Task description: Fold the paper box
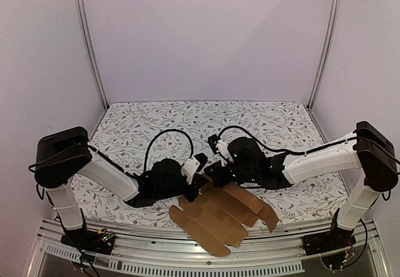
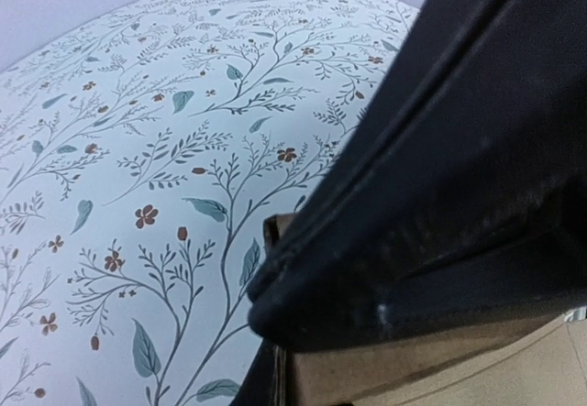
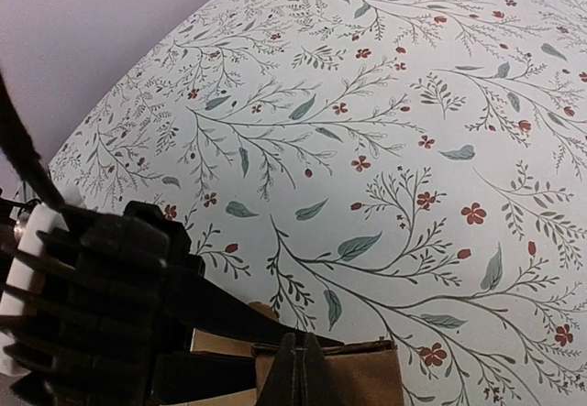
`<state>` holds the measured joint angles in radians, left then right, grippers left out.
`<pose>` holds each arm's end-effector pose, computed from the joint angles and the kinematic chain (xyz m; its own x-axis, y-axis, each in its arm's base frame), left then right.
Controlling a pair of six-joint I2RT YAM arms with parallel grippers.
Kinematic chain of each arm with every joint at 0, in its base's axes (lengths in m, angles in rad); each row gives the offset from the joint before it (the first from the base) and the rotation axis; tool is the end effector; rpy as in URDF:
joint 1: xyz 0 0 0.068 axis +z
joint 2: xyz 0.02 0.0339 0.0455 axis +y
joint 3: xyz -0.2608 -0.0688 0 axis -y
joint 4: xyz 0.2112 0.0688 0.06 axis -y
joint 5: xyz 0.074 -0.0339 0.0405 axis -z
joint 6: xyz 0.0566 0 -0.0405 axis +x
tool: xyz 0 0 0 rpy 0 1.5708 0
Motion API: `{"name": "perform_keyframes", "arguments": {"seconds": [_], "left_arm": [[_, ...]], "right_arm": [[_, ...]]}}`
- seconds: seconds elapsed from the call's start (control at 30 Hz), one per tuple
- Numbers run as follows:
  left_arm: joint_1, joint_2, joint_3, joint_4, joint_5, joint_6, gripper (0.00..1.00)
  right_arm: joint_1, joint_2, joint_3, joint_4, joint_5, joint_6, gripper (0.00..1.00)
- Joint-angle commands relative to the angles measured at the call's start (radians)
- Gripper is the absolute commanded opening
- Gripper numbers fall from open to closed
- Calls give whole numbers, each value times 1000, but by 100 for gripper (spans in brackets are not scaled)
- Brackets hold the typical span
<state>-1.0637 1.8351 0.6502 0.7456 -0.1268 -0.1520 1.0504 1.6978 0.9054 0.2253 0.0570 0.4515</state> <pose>0.1719 -0.2946 0.1368 -0.3270 0.2794 -0.9028 0.7709 0.6314 -0.0839 0.1789 0.3056 0.1938 -0.6079 -0.1846 -0.7723 -0.6414 0.6875 0.3405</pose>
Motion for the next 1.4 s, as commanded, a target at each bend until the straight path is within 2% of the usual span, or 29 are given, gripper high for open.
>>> {"name": "perform_keyframes", "arguments": {"seconds": [0.0,0.2,0.57,0.77,1.23,1.37], "left_arm": [[10,24,-28,54,-11,-31,9],[10,49,-40,96,-7,-63,16],[8,97,-27,149,-10,-90,21],[7,135,-29,224,-60,-119,22],[7,214,-7,377,-101,-188,22],[7,222,2,382,-118,-193,11]], "right_arm": [[-4,49,-45,-18,-18,28,0],[9,64,-48,-20,-8,31,0],[20,66,-42,-20,-8,42,0],[23,61,-39,-20,-11,47,0],[32,58,-45,-15,-2,56,0],[34,58,-46,-12,-3,58,0]]}}
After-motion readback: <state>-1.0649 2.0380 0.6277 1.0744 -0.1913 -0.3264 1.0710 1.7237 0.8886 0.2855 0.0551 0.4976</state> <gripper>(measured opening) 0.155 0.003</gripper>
